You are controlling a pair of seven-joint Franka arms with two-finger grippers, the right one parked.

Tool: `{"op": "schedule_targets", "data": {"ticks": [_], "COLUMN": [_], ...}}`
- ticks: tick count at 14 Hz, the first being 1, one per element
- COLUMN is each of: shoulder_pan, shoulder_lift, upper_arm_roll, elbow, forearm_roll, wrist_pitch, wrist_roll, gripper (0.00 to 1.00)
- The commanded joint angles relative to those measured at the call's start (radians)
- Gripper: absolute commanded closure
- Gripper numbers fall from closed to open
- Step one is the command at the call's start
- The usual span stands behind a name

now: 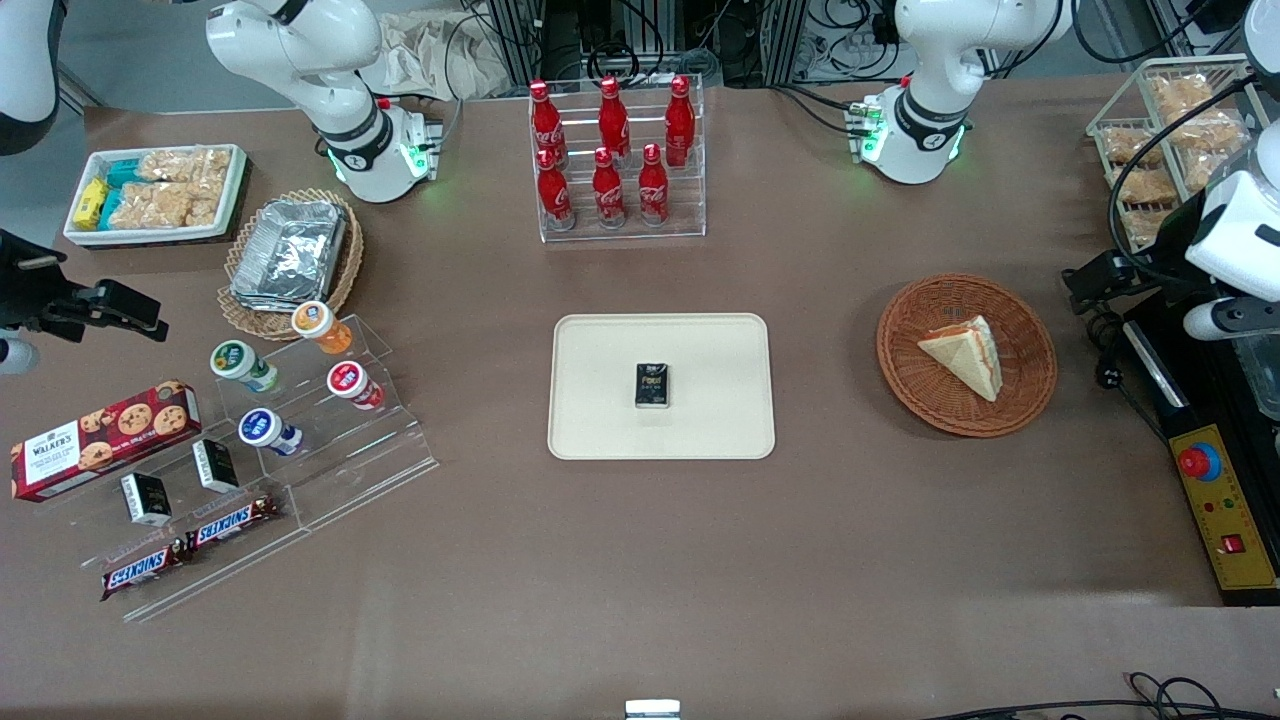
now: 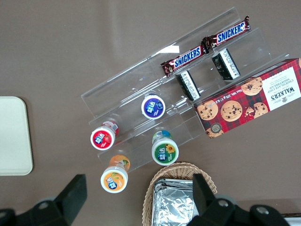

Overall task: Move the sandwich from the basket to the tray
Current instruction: 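Move the left gripper over the wicker basket holding the sandwich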

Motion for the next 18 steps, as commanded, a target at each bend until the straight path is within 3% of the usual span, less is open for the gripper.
{"op": "schedule_targets", "data": {"ticks": [1,6,12,18], "shoulder_pan": [0.001,0.001,0.015,0.013], "shoulder_lift": [0.003,0.003,-0.164,-0.206], "upper_arm_roll": [0.001,0.001,0.048,0.042], "elbow": [0.011,-0.004,-0.384,-0.639], "forearm_roll": [0.002,0.002,-0.043,-0.031], "wrist_pitch": [0.004,-0.011,0.205,0.473], "wrist_roll": [-0.002,-0.135,-0.228,-0.452], "gripper": [0.00,0.00,0.00,0.00]}}
